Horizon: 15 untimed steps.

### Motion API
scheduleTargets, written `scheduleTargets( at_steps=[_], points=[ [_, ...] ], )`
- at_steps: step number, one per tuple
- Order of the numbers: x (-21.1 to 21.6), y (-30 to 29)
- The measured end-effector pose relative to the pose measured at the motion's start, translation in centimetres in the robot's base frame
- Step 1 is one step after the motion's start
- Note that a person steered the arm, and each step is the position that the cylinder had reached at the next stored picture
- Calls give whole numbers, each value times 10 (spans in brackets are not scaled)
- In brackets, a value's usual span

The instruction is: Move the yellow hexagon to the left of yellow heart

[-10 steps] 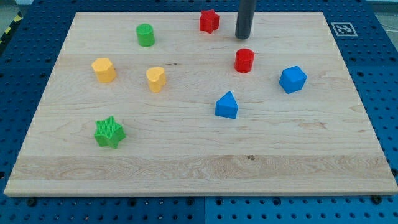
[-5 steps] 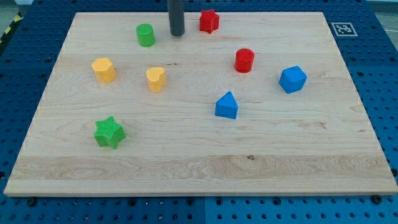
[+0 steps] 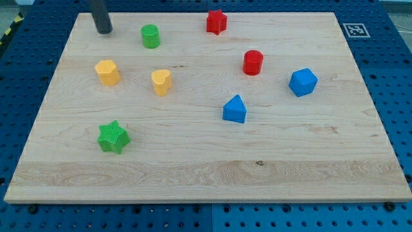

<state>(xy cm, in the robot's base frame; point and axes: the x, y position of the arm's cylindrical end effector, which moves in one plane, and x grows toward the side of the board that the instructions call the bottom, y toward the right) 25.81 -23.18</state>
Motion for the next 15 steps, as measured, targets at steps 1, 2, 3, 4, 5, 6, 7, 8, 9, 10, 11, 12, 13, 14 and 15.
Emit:
scheduleTargets(
  at_steps=[1, 2, 3, 4, 5, 6, 7, 8, 9, 10, 11, 12, 13, 14, 15],
  points=[
    [23, -6],
    [45, -13],
    [69, -20],
    [91, -22],
    [113, -12],
    [115, 11],
    [115, 36],
    [116, 39],
    [129, 48],
    [129, 48],
    [131, 55],
    [135, 62],
    [138, 64],
    [149, 66],
    [154, 63]
  ],
)
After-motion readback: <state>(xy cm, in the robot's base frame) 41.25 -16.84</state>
